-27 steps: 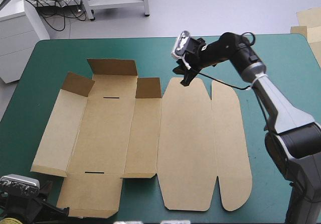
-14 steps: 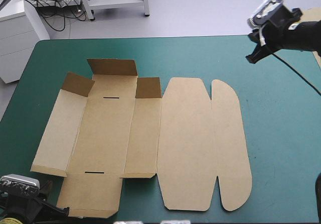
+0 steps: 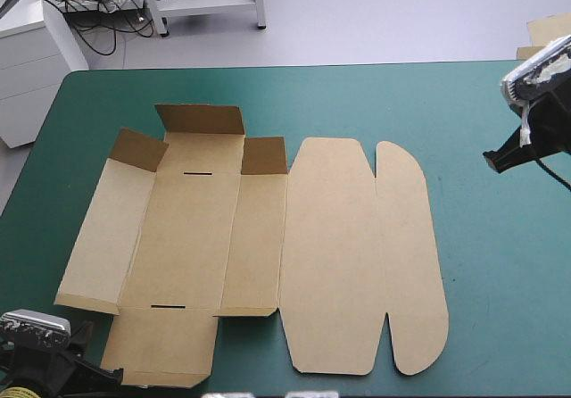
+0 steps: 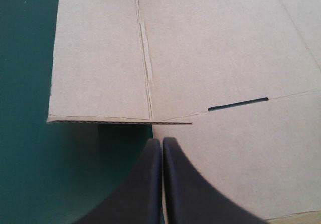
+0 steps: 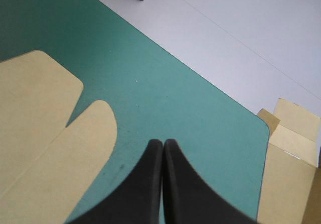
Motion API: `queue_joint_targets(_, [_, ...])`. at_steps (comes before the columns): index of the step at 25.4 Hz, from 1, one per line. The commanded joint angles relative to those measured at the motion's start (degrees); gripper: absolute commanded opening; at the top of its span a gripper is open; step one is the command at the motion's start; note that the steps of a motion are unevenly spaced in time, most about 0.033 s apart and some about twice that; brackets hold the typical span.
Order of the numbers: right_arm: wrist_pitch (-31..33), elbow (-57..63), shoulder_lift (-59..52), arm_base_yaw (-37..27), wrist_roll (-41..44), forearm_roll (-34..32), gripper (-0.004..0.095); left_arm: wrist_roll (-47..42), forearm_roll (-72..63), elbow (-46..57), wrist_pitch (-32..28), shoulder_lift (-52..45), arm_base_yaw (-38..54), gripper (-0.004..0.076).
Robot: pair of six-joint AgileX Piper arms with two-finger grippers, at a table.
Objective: Fold the box
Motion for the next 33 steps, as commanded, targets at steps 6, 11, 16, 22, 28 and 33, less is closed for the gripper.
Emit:
queue_joint_targets(6, [-1.5, 3.7, -8.0, -0.5, 20.0, -11.0, -0.0018, -0.6, 0.0, -1.4, -3.6, 0.9, 0.0, -0.001])
queue_joint_targets(11, [1.4, 13.9, -12.0, -0.5, 37.8, -35.1, -0.0019, -0.6, 0.0, -1.4, -3.6, 0.9, 0.0, -0.001])
queue_joint_targets(16, [5.1, 24.5, -15.4, -0.5, 39.7, -29.0, -0.0019, -0.8, 0.0, -1.4, -3.6, 0.9, 0.0, -0.001])
queue_joint_targets(22, [2.7, 38.5, -22.0, -0.5, 37.4, -16.2, -0.0019, -1.4, -1.6, -1.6, -4.1, 1.6, 0.0, -0.001])
queue_joint_targets(28, [1.1, 48.6, -28.2, -0.5, 35.3, -14.6, -0.0019, 1.0, -6.4, -6.2, -8.8, 9.8, 0.0, -0.001])
queue_joint_targets(33, [1.1, 51.3, -31.6, -0.5, 35.3, -14.1, -0.002, 1.0, -6.5, -13.5, -10.7, 21.7, 0.0, -0.001])
